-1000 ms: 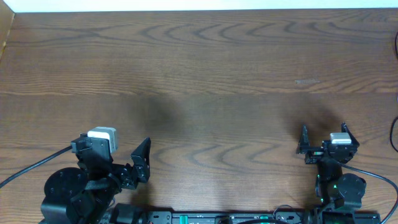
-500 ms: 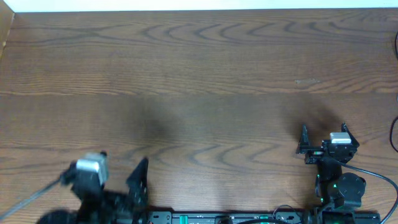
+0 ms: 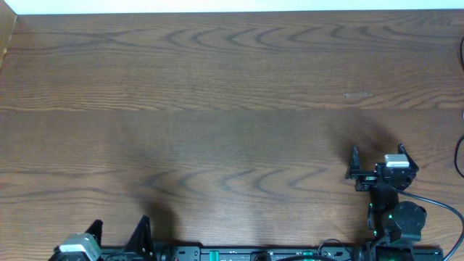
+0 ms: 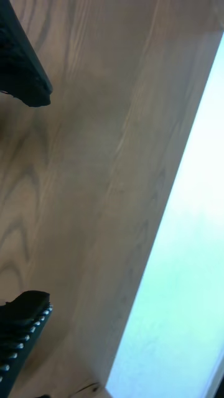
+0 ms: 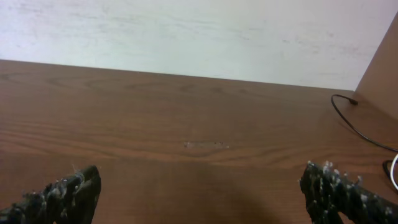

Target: Untangle cables

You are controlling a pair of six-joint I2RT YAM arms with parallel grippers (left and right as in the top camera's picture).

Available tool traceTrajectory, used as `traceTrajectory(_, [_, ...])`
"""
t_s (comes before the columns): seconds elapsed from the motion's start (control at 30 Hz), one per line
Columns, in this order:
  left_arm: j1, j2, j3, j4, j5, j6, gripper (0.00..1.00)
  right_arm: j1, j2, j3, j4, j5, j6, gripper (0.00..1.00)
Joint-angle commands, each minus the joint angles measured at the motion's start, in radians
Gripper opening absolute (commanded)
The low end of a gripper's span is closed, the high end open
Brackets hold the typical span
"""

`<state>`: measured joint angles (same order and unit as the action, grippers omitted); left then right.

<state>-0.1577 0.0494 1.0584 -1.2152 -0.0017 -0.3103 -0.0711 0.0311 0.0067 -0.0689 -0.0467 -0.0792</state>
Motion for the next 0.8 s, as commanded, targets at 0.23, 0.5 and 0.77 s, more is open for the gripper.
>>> traceTrajectory(0.23, [0.005,-0.003,-0.339,0.514,0.077,0.051,1.0,-0.006,0.0,-0.001,-0.005,0.011,0.015,0.99])
traceTrajectory(0.5, [0.006,-0.005,-0.666,1.163,0.125,0.071,1.0,-0.006,0.0,-0.001,-0.005,0.011,0.015,0.99])
traceTrajectory(0.77, [0.037,-0.048,-0.918,1.603,0.121,0.09,1.0,-0.006,0.0,-0.001,-0.005,0.011,0.015,0.99])
